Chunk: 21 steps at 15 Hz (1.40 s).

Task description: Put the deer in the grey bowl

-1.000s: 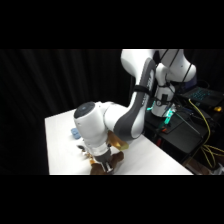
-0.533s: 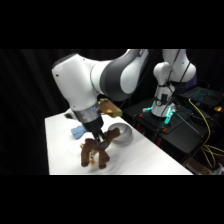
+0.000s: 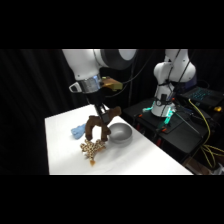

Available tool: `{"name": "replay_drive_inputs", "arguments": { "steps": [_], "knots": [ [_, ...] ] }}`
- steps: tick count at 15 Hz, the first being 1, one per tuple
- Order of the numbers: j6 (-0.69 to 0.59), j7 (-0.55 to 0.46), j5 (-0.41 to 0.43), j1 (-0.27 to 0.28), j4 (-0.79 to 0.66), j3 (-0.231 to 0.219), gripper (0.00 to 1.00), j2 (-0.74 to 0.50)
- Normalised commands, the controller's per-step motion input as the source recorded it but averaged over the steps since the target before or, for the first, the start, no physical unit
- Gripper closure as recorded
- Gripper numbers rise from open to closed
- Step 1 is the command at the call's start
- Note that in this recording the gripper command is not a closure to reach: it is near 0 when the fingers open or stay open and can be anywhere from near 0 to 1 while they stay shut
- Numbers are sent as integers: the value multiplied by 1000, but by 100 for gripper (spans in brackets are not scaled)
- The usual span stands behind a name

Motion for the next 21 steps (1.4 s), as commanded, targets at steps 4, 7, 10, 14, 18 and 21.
{"name": "replay_drive_inputs", "arguments": {
  "steps": [4, 7, 10, 14, 18, 21],
  "knots": [
    [293, -126, 48, -81, -795, -22, 74, -540],
    [323, -126, 119, -72, -557, -24, 74, -321],
    [545, -91, 120, -53, -299, -19, 75, 10],
    [586, -123, 203, -26, -114, 19, 0, 225],
    [271, -171, 100, -14, -3, 40, 0, 106],
    [-110, -243, 57, -48, 63, 28, 0, -74]
  ]
}}
